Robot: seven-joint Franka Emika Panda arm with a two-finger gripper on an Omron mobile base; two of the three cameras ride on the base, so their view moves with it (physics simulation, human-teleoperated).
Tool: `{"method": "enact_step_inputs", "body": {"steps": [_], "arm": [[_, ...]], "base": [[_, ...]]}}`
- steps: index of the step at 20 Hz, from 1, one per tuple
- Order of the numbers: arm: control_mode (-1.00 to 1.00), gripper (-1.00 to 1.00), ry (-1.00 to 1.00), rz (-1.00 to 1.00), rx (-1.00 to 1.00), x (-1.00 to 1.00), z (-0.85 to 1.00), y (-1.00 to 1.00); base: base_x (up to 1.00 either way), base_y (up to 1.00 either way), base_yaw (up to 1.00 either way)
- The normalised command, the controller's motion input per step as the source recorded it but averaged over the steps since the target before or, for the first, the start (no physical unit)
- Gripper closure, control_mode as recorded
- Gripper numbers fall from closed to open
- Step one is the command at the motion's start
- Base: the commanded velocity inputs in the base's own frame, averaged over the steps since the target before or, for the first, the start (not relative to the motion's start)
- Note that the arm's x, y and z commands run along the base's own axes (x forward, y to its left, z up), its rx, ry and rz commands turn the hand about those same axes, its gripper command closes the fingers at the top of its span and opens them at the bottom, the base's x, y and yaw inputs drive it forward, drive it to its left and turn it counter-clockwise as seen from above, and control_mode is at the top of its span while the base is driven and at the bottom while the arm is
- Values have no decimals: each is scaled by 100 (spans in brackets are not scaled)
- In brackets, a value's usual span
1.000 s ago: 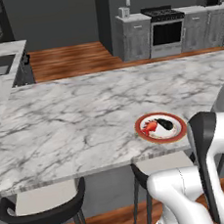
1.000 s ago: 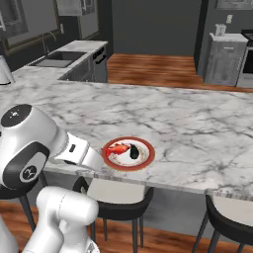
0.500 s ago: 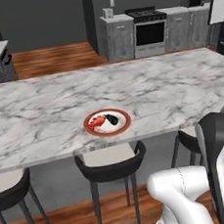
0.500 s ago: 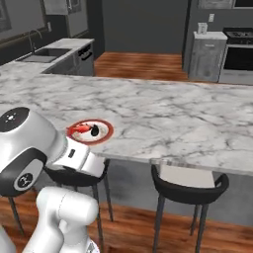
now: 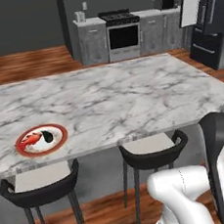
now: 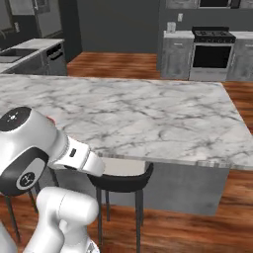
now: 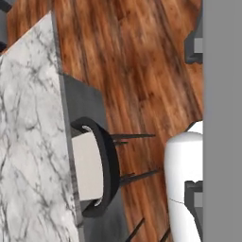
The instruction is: Take the cheese, fish, and eggplant from the fridge and place them on the plate on the dining counter to create an appetizer plate.
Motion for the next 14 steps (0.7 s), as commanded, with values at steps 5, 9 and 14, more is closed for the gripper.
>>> {"method": "enact_step_inputs", "body": {"steps": [5, 9, 14], "arm": [[100, -100, 0, 0, 0, 0, 0, 0], [100, -100, 0, 0, 0, 0, 0, 0], [100, -100, 0, 0, 0, 0, 0, 0]], "base": [[1, -100, -22], [16, -100, -22], [48, -100, -15]]}}
